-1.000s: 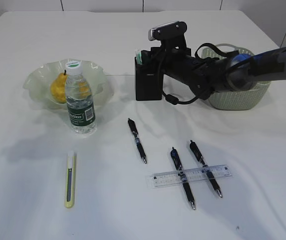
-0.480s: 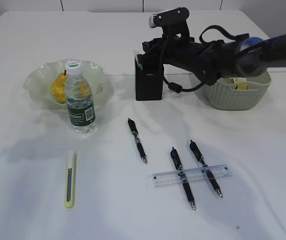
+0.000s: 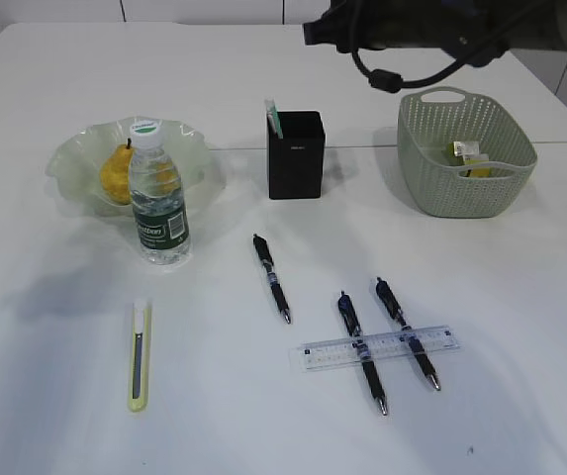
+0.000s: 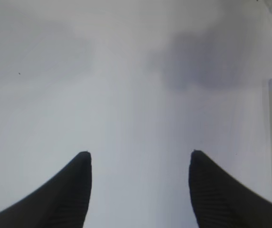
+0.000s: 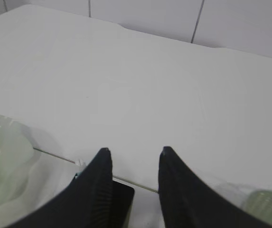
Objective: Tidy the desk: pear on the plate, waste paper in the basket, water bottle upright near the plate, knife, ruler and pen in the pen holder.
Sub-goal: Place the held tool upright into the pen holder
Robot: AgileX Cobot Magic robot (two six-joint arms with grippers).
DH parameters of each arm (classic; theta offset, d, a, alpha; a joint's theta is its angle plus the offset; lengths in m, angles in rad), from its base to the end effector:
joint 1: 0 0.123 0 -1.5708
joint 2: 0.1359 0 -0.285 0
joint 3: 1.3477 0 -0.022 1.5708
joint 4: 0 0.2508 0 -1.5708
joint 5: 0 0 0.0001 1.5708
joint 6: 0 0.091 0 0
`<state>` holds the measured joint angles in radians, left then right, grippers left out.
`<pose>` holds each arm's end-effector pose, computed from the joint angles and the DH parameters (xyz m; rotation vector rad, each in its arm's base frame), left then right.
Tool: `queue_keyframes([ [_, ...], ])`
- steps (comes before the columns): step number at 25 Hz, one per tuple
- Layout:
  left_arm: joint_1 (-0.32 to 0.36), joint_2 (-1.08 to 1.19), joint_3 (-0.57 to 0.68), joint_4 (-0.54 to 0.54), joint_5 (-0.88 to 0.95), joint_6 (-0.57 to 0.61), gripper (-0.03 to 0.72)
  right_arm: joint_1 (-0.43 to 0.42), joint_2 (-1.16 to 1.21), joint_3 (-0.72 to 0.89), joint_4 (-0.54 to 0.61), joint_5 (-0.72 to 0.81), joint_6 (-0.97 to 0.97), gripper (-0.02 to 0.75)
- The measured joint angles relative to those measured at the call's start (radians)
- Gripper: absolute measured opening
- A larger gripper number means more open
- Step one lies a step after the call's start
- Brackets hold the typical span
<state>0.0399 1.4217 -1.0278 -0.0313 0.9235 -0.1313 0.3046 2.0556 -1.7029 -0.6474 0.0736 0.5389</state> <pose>0.2722 0.0086 0.2675 -0.2599 2.7899 -0.0615 0.4779 0.1460 0.2812 -0.3579 1.8617 0.0924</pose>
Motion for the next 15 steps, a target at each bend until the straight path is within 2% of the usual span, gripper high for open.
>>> queue_keyframes([
  [8,0.000,0.000,0.000,0.000,0.000,0.000,0.454,0.008,-0.093,0.000,0.032,0.267,-0.021,0.252],
  [10,0.000,0.000,0.000,-0.002,0.000,0.000,0.454,0.007,-0.096,0.000,0.126,0.311,-0.121,0.253],
  [15,0.000,0.000,0.000,-0.002,0.000,0.000,0.454,0.007,-0.096,0.000,0.469,0.438,-0.466,0.252],
])
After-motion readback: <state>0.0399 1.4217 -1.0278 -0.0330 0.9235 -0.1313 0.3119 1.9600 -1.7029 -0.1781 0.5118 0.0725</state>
